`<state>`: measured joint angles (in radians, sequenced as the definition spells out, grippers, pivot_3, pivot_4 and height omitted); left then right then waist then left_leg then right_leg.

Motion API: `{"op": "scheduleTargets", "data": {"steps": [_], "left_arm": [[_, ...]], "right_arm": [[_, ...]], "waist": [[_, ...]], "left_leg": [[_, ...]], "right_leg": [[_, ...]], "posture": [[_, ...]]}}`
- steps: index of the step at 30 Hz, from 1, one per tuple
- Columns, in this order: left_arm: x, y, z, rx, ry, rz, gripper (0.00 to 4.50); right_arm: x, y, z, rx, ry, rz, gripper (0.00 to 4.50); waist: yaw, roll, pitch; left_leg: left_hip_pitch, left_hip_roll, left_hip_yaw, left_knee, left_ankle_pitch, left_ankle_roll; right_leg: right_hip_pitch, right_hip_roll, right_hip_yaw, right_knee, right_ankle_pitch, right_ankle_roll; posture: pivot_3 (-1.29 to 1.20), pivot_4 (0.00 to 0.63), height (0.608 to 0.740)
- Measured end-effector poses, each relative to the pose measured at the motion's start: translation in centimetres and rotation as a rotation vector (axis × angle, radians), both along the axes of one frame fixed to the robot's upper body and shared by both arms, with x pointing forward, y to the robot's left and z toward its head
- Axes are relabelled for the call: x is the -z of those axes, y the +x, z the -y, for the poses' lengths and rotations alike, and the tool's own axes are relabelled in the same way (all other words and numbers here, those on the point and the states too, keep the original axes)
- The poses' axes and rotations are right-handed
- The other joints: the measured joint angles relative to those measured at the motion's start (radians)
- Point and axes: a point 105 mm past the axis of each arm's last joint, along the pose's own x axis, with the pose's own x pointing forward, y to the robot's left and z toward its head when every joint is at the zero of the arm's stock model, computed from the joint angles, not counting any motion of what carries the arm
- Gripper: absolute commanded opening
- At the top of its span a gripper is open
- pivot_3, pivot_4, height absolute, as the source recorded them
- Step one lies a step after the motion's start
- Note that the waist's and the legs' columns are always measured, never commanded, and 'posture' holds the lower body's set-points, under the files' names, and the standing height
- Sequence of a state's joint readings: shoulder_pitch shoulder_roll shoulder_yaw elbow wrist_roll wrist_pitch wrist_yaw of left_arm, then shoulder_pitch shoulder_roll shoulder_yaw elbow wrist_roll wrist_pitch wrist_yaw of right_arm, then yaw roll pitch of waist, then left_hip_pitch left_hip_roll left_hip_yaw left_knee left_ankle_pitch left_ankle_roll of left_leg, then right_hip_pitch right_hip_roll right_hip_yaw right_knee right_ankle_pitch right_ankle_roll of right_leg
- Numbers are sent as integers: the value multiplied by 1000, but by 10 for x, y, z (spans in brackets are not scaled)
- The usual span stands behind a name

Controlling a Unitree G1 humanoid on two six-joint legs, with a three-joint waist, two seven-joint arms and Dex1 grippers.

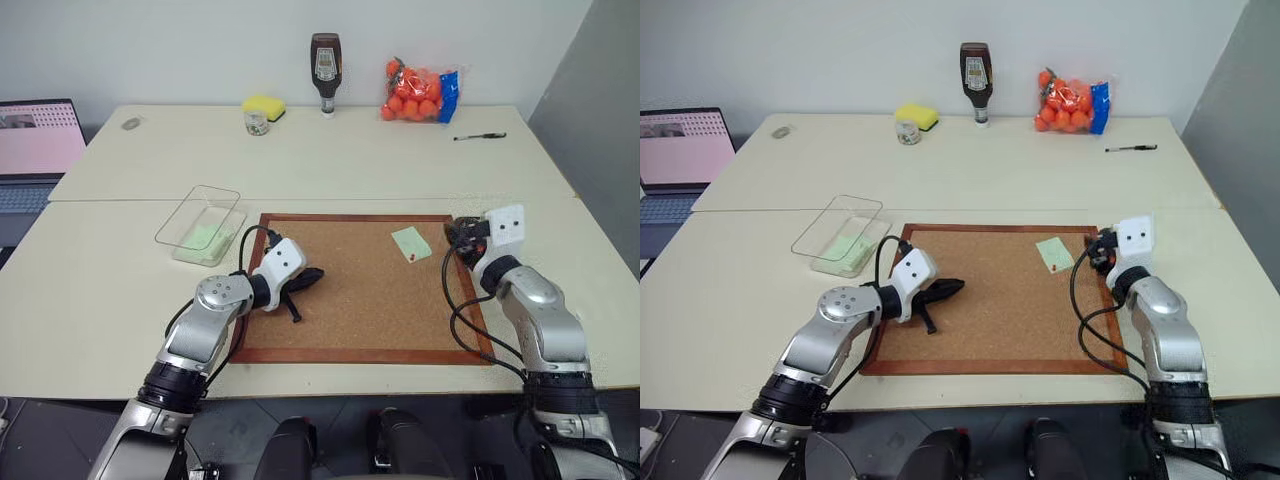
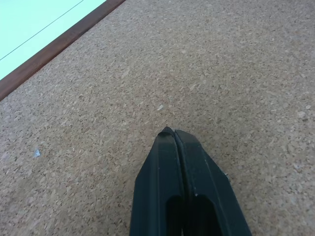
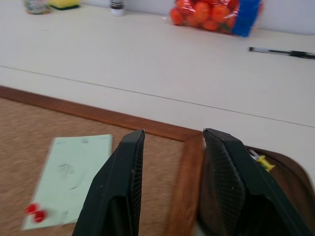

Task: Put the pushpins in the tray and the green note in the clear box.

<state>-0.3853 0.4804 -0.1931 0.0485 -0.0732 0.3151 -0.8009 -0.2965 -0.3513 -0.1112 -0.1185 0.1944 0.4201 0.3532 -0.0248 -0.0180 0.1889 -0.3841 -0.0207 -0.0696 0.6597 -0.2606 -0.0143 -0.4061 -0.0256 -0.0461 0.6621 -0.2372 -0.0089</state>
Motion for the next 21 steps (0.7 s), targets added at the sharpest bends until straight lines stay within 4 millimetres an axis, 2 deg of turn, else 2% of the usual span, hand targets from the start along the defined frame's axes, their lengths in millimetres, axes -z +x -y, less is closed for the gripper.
{"op": "scheduleTargets", "data": {"steps": [4, 5, 7, 10, 14, 17, 21], "left_arm": [[0, 0, 0, -1, 1, 1, 0], [0, 0, -1, -3, 2, 1, 0], [0, 1, -1, -4, 3, 1, 0], [0, 1, -1, -5, 3, 2, 0], [0, 1, -1, -4, 3, 3, 0], [0, 1, -1, -2, 3, 5, 0], [-1, 1, -1, 0, 3, 10, 0]], "right_arm": [[-7, -23, -25, -157, 9, 5, 2021], [-7, -35, -38, -231, 0, -10, 2021], [1, -49, -52, -316, -24, -56, 2021], [14, -59, -66, -379, -46, -119, 2021], [17, -56, -70, -364, -55, -123, 2021], [15, -39, -62, -300, -72, -108, 2021], [20, -28, -54, -255, -90, -108, 2021]], "waist": [[0, 0, 0], [0, 0, 0], [0, 0, 0], [0, 0, 0], [0, 0, 0], [1, 0, 0], [2, 0, 0]], "left_leg": [[0, 0, 0, 0, 0, 0], [0, 1, 1, 0, 0, 0], [0, 1, 0, 0, 0, 0], [0, 1, 1, 0, 0, 0], [0, 0, 1, 0, 0, 0], [0, 0, 2, 0, 0, 0], [0, 0, 2, 0, 0, -1]], "right_leg": [[0, 0, 1, 0, 0, 0], [0, 0, 1, 0, 0, 0], [0, 0, 1, 0, 0, 0], [0, 0, 1, 0, 0, 1], [0, 0, 2, -1, 1, 1], [-1, 0, 2, -1, 1, 1], [-1, 0, 2, -2, 1, 1]], "posture": [[0, 150, 740], [0, 150, 740], [0, 150, 740], [0, 150, 740], [0, 150, 740], [0, 150, 740], [0, 150, 740]]}}
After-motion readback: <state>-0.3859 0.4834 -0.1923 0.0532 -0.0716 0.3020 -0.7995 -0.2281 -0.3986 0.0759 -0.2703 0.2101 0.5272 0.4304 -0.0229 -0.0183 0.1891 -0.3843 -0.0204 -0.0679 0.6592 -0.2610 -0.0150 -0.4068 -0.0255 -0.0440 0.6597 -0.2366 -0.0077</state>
